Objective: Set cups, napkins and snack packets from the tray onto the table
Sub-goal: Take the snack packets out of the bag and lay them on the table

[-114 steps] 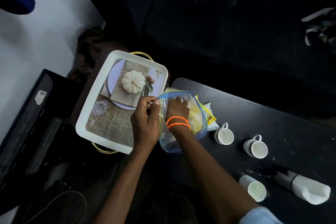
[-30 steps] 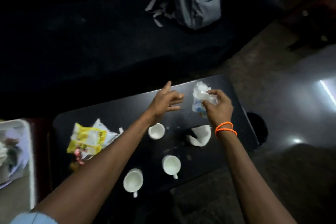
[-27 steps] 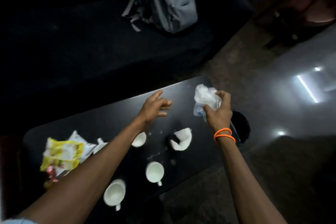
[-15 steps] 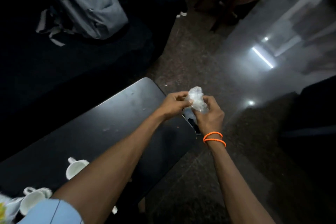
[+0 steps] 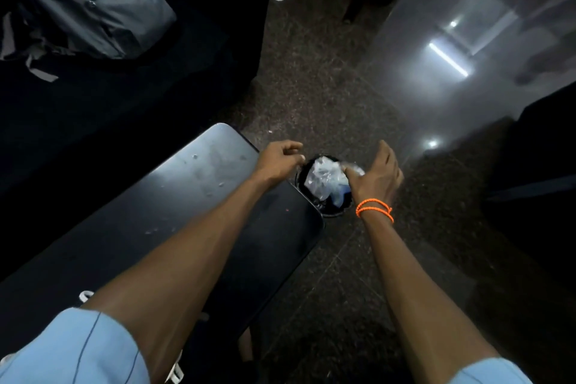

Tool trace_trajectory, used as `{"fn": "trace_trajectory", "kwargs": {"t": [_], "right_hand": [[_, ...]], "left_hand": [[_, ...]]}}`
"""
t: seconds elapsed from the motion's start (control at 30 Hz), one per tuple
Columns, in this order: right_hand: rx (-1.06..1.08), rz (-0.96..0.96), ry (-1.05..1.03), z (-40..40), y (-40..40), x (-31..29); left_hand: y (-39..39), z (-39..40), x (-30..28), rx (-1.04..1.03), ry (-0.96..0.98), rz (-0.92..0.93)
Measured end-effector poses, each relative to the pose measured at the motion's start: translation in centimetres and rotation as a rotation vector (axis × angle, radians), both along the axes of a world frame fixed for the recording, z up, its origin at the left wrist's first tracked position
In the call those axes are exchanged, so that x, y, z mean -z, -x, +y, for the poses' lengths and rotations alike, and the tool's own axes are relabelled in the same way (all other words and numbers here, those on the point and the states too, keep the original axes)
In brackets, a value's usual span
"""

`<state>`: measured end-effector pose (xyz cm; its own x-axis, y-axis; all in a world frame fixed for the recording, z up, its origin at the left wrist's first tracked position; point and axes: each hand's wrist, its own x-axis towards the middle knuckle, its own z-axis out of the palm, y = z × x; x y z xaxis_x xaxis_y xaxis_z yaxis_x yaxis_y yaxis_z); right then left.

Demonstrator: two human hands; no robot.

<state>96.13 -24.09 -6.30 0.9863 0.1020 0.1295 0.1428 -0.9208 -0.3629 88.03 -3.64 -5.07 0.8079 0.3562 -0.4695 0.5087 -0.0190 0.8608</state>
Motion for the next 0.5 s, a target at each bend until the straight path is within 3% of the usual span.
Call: {"fn": "trace_trajectory", "kwargs": {"t": [0.23, 0.5], "right_hand": [[-0.086, 0.188, -0.197, 4.4, 6.1, 2.5], [-0.381, 0.313, -0.323, 19.2, 15.6, 0.8]], "left_hand": [[5.1, 4.9, 1.8, -0.198, 0.027, -0.015], [16.9, 16.5, 1.0, -0.509, 0.114, -0.088]]}}
